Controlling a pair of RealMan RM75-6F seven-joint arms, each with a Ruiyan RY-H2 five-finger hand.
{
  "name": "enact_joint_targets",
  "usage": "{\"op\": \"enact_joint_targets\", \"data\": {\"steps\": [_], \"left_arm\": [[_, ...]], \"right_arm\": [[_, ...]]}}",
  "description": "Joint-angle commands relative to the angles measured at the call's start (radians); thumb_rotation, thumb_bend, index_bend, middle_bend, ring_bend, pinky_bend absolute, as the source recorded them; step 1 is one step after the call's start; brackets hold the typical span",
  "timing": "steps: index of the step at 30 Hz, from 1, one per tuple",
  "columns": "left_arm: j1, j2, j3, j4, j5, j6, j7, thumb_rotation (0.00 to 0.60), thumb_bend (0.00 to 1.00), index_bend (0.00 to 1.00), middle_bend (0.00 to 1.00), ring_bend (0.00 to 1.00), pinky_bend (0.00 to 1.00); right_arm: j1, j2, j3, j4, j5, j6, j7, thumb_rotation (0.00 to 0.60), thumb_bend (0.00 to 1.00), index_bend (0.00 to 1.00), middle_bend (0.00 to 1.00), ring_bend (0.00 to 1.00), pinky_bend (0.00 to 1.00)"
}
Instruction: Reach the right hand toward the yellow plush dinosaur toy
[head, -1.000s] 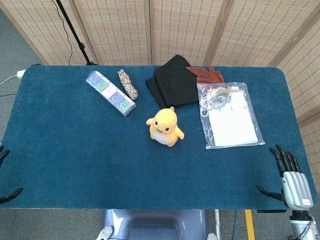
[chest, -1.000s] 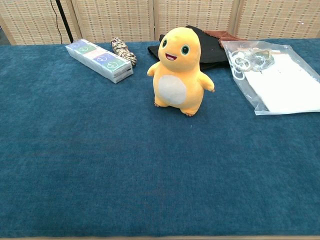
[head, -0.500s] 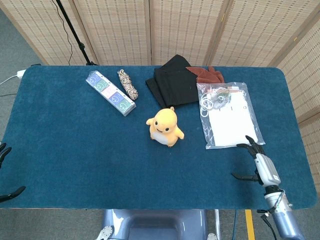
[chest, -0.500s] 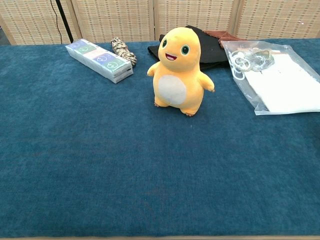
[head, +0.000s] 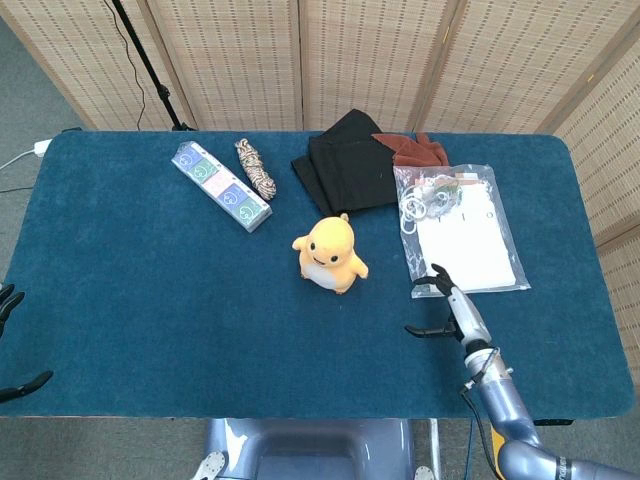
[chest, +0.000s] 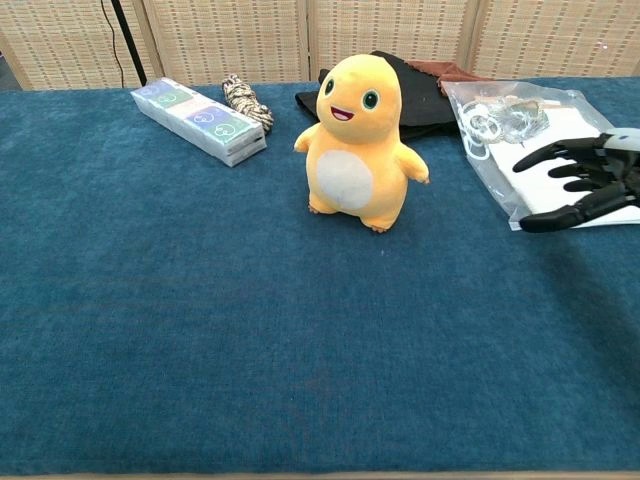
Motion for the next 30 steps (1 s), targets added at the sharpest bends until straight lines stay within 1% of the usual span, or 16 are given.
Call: {"op": "enact_joint_targets", "data": {"steps": [1,5,11,15,22,27,30], "left_arm": [[0.000,0.002,-0.001,0.002,-0.004,-0.001,-0.007,0.600,0.00,0.00,0.00,0.00,0.00],[0.003,0.005,-0.003,0.010,-0.006,0.007,-0.023,0.600,0.00,0.00,0.00,0.00,0.00],[0.004,0.009,-0.007,0.017,-0.016,0.010,-0.045,0.600,0.00,0.00,0.00,0.00,0.00],[0.005,0.013,-0.009,0.022,-0.022,0.010,-0.062,0.600,0.00,0.00,0.00,0.00,0.00],[0.004,0.016,-0.009,0.027,-0.022,0.008,-0.077,0.600,0.00,0.00,0.00,0.00,0.00],[0.005,0.018,-0.010,0.029,-0.026,0.008,-0.084,0.600,0.00,0.00,0.00,0.00,0.00],[0.006,0.022,-0.009,0.034,-0.028,0.007,-0.099,0.600,0.00,0.00,0.00,0.00,0.00]], "right_arm": [[0.073,-0.092,0.046,0.019,0.115,0.038,-0.104,0.600,0.00,0.28,0.00,0.00,0.00],[0.113,-0.132,0.063,0.029,0.173,0.055,-0.162,0.600,0.00,0.29,0.00,0.00,0.00],[0.145,-0.171,0.073,0.049,0.210,0.081,-0.215,0.600,0.00,0.30,0.00,0.00,0.00],[0.177,-0.211,0.088,0.086,0.252,0.103,-0.262,0.600,0.00,0.30,0.00,0.00,0.00],[0.216,-0.261,0.117,0.144,0.342,0.106,-0.306,0.600,0.00,0.30,0.00,0.00,0.00],[0.242,-0.288,0.150,0.179,0.405,0.102,-0.325,0.600,0.00,0.30,0.00,0.00,0.00],[0.259,-0.298,0.179,0.188,0.442,0.098,-0.331,0.600,0.00,0.30,0.00,0.00,0.00]]}}
